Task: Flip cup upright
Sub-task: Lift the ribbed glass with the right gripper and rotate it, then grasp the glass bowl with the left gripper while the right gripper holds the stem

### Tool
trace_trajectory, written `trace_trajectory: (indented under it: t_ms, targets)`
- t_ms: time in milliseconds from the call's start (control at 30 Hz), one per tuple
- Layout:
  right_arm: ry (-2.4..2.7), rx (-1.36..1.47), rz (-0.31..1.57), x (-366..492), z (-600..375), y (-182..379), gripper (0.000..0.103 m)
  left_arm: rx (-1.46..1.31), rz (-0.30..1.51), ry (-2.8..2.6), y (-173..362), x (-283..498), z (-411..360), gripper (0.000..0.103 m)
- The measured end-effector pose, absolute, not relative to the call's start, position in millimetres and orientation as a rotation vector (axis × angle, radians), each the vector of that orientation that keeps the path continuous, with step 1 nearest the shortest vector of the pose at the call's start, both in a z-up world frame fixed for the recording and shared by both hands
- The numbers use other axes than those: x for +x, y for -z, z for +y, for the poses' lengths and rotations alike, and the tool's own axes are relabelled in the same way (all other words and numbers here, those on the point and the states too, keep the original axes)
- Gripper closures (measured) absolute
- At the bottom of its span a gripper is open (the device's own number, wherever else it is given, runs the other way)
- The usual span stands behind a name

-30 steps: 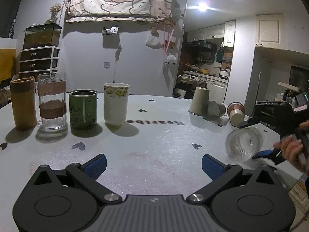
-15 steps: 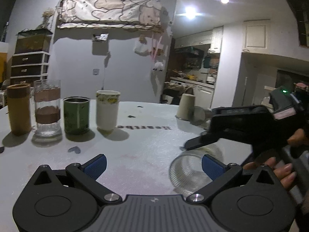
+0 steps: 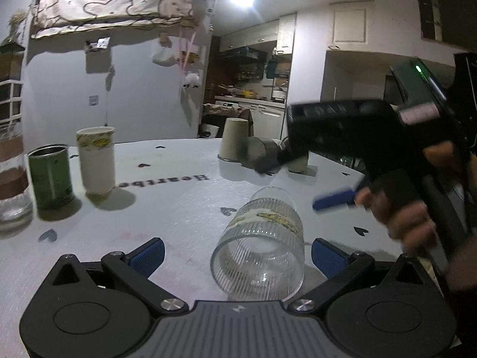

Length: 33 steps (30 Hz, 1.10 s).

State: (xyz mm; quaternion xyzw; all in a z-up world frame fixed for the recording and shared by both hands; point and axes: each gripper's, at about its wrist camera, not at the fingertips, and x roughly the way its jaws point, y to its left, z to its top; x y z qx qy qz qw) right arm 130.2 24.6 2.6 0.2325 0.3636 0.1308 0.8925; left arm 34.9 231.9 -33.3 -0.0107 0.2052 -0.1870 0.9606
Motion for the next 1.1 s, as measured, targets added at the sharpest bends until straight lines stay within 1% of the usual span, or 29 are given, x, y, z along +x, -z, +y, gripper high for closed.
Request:
trace_trajectory:
  t_ms: [67, 133, 167, 233, 300, 433, 567, 767, 900, 1100]
  targets:
    - [-0.283, 0.415, 0.695, 141, 23, -9, 0.010, -0.015, 0.426, 0.381, 35, 38, 228, 0.000]
    - [-0.266, 0.308, 0.671, 155, 29, -10, 0.022, -0.015, 0.443, 0.378, 37, 40, 225, 0.000]
    - [-0.251, 0.250, 0.669, 164, 34, -9, 0.025, -0.015, 0.453, 0.378, 39, 42, 224, 0.000]
    - [-0.260, 0.154, 0.690, 181, 45, -3, 0.032, -0.014, 0.472, 0.373, 41, 45, 223, 0.000]
    - [-0.270, 0.099, 0.740, 195, 54, 8, 0.035, -0.008, 0.493, 0.363, 45, 48, 222, 0.000]
    - [-0.277, 0.017, 0.801, 206, 61, 23, 0.035, -0.036, 0.518, 0.335, 48, 52, 229, 0.000]
    - [-0.223, 0.027, 0.805, 197, 46, 20, 0.035, -0.052, 0.520, 0.296, 48, 51, 237, 0.000]
    - [-0.262, -0.019, 0.846, 167, 30, 11, 0.031, -0.080, 0.514, 0.232, 47, 58, 247, 0.000]
    - [-0.305, -0.084, 0.858, 144, 36, 9, 0.031, -0.075, 0.504, 0.194, 45, 63, 250, 0.000]
    - [-0.382, -0.065, 0.863, 119, 39, 3, 0.033, -0.118, 0.504, 0.162, 43, 73, 262, 0.000]
